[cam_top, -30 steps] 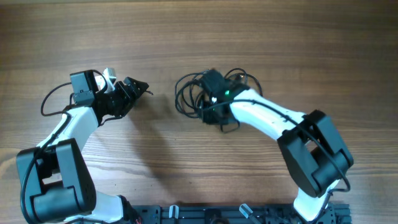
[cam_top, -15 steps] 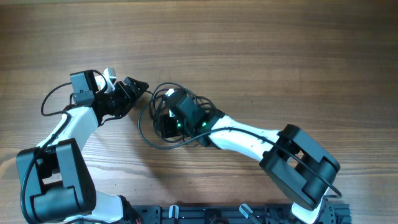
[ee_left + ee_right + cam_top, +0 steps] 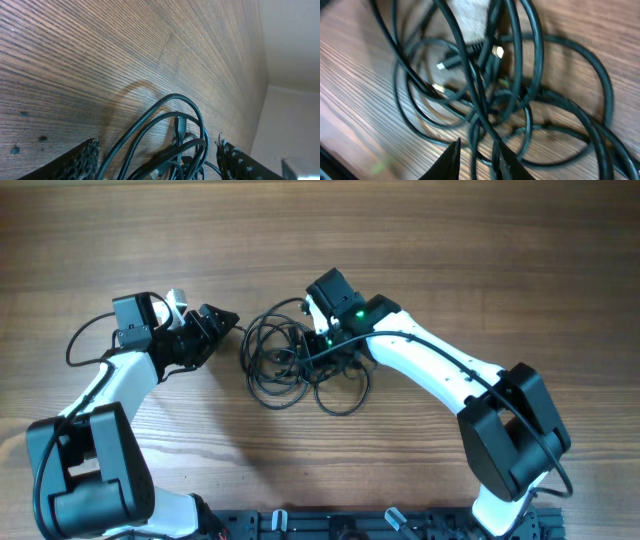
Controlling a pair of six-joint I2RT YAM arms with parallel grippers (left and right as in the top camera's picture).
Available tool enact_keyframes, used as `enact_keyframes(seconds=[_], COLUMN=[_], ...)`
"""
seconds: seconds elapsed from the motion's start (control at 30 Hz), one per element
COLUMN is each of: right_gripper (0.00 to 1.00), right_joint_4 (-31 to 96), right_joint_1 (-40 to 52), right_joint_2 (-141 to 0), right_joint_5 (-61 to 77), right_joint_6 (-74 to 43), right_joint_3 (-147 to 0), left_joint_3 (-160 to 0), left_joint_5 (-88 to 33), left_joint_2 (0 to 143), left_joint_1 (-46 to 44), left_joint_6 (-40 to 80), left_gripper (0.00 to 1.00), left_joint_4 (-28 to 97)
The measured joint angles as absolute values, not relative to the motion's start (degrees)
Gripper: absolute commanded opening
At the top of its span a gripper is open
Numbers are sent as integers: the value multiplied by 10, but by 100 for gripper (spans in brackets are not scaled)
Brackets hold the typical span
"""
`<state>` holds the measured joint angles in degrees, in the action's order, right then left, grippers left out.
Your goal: Untangle cables
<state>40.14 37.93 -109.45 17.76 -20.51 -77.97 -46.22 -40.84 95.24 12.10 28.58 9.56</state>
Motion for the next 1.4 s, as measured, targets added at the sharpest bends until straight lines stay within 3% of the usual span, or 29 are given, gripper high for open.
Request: enact_keyframes(seconds=[0.5,0.87,1.33,1.4], right_gripper=[25,25,24,19], right_joint_4=[379,363,397,389], right_joint_1=[406,460,459,460], right_joint_2=[-1094,-1108,-1137,-1143], right_joint_5=[180,136,53,55], right_joint_6=[-177,-214,-259,-259], right_joint_3=[-766,-765,-765,-765], left_joint_3=[-462,-462,-462,-462], left_joint_5=[-314,-296,-298,-303], left_joint_2=[960,966,966,966], left_joint_1=[17,15,15,15], left_joint_6=[288,288,295,297], left_gripper=[74,73,71,71], left_joint_4=[75,72,63,63])
